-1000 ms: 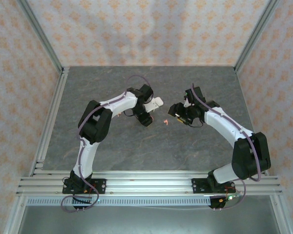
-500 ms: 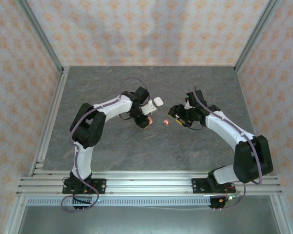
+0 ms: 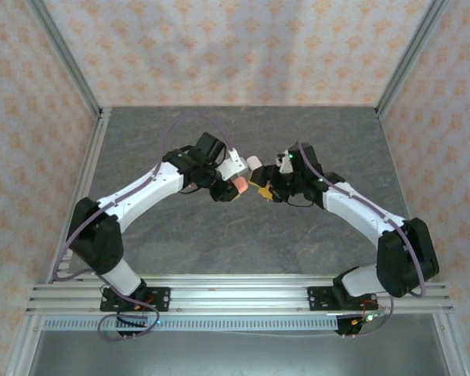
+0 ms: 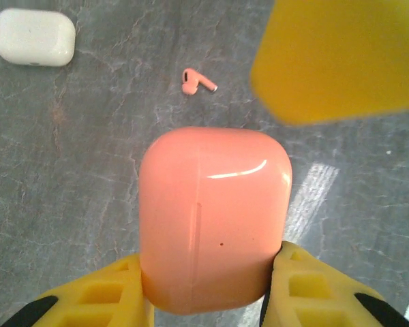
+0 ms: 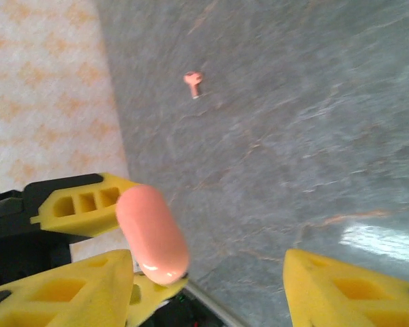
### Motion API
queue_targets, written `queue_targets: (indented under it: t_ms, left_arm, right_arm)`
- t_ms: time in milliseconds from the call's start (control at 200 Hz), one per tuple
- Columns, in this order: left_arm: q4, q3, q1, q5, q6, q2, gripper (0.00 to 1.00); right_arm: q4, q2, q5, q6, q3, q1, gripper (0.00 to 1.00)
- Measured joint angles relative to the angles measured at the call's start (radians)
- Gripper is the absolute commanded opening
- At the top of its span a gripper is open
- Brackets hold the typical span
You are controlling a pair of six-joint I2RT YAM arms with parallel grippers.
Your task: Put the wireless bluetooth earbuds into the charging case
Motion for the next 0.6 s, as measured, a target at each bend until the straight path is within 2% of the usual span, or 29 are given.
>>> queue_targets:
  t_ms: [370,525,600]
  left_arm:
    - [0.000,-0.026,-0.001,0.051,-0.029,-0.093,0.23]
    - [-0.001,-0.026,-0.001,0.061,-0.029,-0.106,0.23]
    - [-0.003,-0.026,-0.001,0.063,-0.029,-0.109,0.23]
  right_arm:
    - [-0.019,-0.002,-0.015,-0.023,0.079,0.065,0.58]
    - [-0.042,-0.002,-0.019,-0.037,0.083,0.089,0.49]
    - [-0.045,-0.002,-0.023,-0.039,0.089,0.093,0.39]
